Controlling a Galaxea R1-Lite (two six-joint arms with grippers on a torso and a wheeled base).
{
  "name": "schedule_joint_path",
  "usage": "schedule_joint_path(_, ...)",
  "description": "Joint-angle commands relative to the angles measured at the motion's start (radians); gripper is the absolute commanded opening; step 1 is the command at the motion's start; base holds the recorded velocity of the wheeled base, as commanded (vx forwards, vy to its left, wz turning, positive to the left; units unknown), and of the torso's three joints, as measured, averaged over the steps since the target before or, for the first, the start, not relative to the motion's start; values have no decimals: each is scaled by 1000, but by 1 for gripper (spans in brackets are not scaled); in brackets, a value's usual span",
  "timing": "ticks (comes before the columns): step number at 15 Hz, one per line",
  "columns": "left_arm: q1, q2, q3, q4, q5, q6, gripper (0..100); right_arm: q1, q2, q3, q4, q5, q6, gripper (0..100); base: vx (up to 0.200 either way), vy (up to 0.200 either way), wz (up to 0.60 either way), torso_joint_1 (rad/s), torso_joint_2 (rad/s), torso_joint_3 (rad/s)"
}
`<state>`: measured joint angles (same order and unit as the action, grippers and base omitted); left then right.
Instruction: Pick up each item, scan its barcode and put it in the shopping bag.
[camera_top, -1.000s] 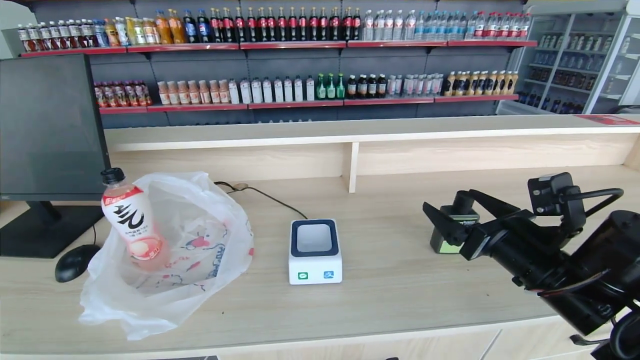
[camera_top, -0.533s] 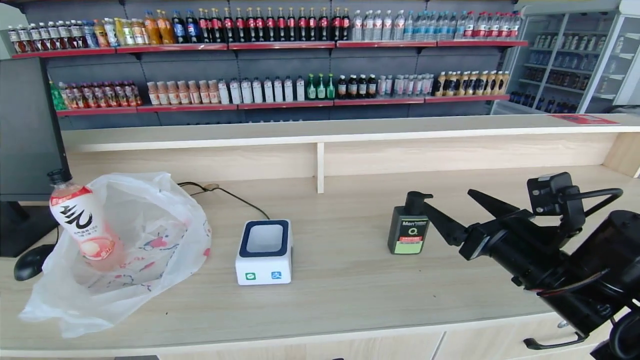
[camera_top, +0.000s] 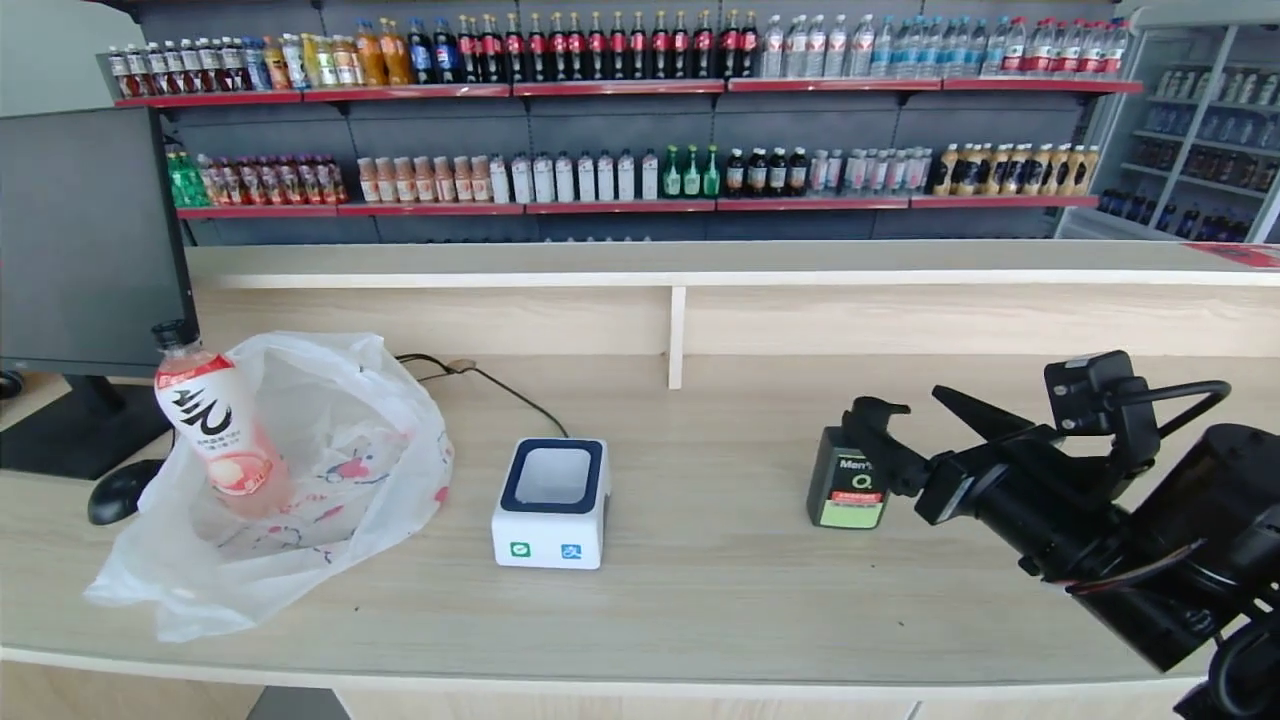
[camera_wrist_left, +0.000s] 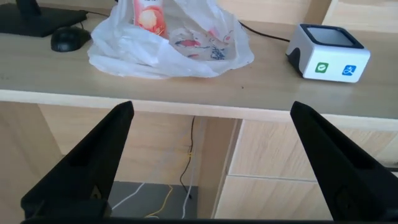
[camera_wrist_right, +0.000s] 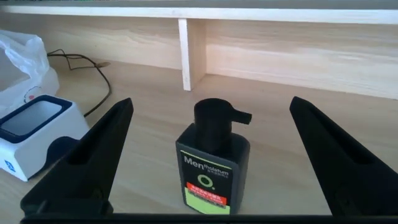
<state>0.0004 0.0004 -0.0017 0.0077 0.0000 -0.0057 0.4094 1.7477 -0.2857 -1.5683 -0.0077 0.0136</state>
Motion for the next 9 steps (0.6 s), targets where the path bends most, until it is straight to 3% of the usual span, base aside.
schedule_joint_path(1, 0, 0, 0, 0, 0, 0, 100, 0, 7, 3, -3, 0, 0, 100, 0, 0, 0, 0, 0, 0)
schedule_joint_path(9, 0, 0, 0, 0, 0, -2, 100, -29, -30, 33, -3, 0, 0, 100, 0, 0, 0, 0, 0, 0)
